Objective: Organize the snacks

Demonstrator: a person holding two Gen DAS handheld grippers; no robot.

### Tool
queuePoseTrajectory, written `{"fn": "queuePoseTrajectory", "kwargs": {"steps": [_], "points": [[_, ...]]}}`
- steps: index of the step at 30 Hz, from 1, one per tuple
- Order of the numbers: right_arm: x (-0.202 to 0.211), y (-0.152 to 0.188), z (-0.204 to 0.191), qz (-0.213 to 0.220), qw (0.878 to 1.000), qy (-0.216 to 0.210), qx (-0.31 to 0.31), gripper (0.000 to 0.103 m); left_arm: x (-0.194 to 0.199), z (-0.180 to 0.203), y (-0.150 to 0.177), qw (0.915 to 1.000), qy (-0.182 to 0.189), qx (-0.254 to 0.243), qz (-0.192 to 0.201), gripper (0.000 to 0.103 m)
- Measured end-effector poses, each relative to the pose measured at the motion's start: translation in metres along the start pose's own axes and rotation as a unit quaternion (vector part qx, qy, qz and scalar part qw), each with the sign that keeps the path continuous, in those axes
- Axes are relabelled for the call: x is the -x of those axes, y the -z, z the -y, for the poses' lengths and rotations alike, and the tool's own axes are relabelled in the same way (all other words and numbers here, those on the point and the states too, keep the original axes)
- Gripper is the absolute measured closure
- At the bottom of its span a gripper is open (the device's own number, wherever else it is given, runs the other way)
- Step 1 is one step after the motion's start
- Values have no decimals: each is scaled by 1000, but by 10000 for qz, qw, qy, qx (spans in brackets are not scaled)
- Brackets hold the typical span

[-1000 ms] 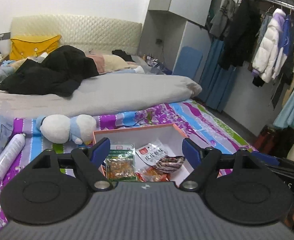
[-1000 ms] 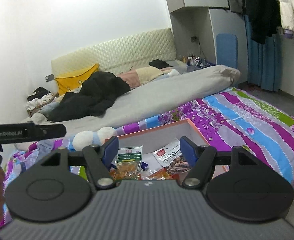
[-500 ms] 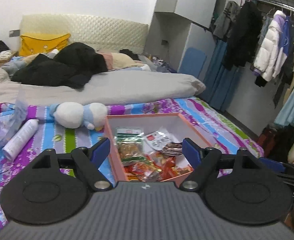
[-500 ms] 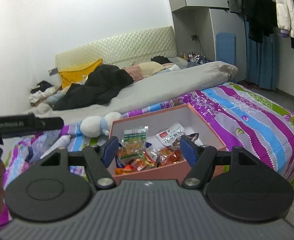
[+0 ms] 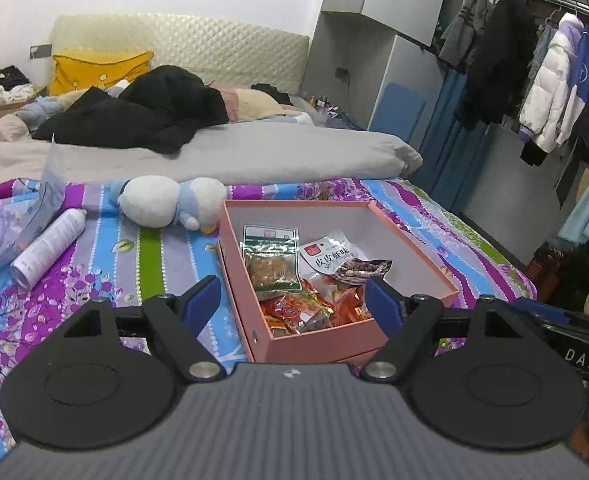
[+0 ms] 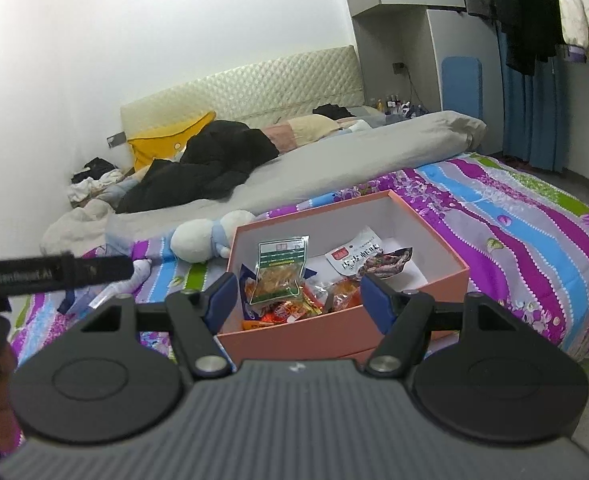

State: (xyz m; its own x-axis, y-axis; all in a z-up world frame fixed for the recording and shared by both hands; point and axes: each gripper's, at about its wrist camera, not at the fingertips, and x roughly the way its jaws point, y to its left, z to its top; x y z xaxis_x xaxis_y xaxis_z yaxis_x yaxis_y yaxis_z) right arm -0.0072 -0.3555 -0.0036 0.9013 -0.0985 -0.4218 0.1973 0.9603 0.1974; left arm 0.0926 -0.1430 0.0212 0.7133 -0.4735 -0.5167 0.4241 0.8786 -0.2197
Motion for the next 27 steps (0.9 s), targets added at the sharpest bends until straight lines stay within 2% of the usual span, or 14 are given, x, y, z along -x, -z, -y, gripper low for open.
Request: {"fn": "queuePoseTrajectory", "kwargs": {"steps": [3, 7, 10, 11, 12, 14, 27], "points": [[-2, 2, 0, -34, 9998, 142, 130, 33, -3, -1, 2, 9999, -76, -66, -10, 15], [-7, 4, 1, -158, 9995, 197, 181, 33, -2, -2, 3, 9997, -198, -168, 22, 3], [-7, 5, 1, -149, 9996, 171, 192, 33, 1, -2, 2, 9995, -267, -149, 74, 2], [-7, 5, 1, -156, 9995, 181, 201, 30, 2, -3, 2, 9994, -289, -152, 78, 2], [-7, 5, 1, -159, 9995, 192, 189, 14, 2, -3, 2, 9993, -320, -163, 75, 2], [-7, 4, 2, -124, 9997, 186, 110, 0, 3, -4, 1, 9991, -381, -182, 69, 1], [-4, 2, -3, -90, 9993, 280, 227, 0, 9, -1, -5, 9982, -535, -272, 24, 0]]}}
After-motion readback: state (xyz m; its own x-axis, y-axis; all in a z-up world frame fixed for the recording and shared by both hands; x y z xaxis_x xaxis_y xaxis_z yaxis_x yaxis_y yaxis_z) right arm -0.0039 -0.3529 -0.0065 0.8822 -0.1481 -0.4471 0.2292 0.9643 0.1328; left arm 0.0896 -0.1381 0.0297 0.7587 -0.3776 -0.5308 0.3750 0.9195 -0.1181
